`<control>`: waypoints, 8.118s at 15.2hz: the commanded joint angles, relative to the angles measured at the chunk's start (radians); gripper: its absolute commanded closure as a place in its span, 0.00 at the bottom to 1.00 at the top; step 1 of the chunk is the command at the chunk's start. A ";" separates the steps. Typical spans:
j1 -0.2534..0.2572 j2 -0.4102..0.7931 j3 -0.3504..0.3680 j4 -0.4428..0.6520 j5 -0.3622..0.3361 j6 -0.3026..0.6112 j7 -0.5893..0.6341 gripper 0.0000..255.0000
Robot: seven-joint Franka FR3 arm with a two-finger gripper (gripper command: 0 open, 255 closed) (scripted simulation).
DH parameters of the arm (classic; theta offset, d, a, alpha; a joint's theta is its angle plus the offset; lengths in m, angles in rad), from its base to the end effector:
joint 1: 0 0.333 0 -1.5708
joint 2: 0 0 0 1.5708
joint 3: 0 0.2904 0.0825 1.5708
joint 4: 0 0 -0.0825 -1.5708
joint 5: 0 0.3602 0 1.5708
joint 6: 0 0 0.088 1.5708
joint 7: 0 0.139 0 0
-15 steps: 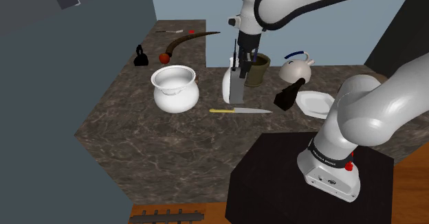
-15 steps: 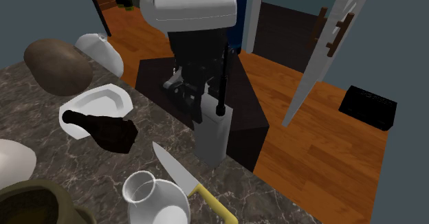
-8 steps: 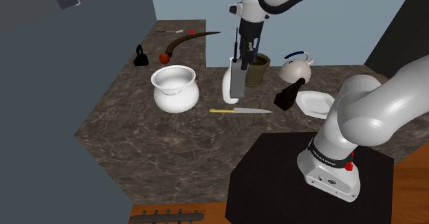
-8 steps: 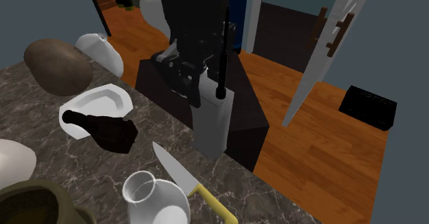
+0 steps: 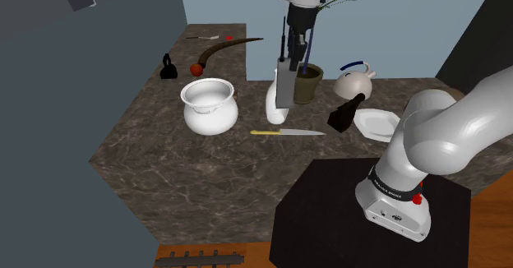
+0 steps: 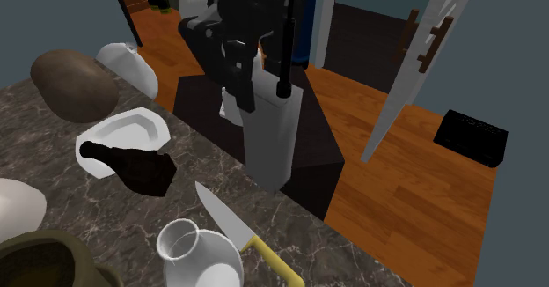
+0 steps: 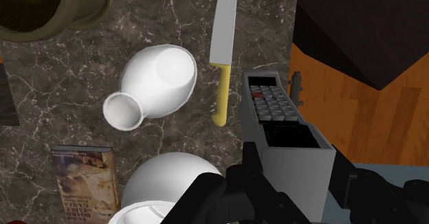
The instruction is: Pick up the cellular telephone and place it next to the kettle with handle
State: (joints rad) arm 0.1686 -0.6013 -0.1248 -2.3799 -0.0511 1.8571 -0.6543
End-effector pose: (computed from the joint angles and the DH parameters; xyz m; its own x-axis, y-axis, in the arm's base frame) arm 0.3728 0.0077 0.4919 0.7427 0.6658 0.0722 0.6656 -0.7457 0.0295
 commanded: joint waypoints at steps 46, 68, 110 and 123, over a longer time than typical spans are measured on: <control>-0.067 0.134 -0.268 0.598 -0.080 -0.445 -0.359 1.00; -0.119 0.359 -0.620 0.736 -0.046 -0.351 -0.767 1.00; -0.144 0.337 -0.675 0.151 -0.084 0.217 -0.772 1.00; -0.120 0.441 -0.731 0.046 -0.013 0.402 -0.838 1.00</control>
State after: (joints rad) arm 0.0458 -0.1705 -0.8509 -2.3262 -0.0727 2.2435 -1.4852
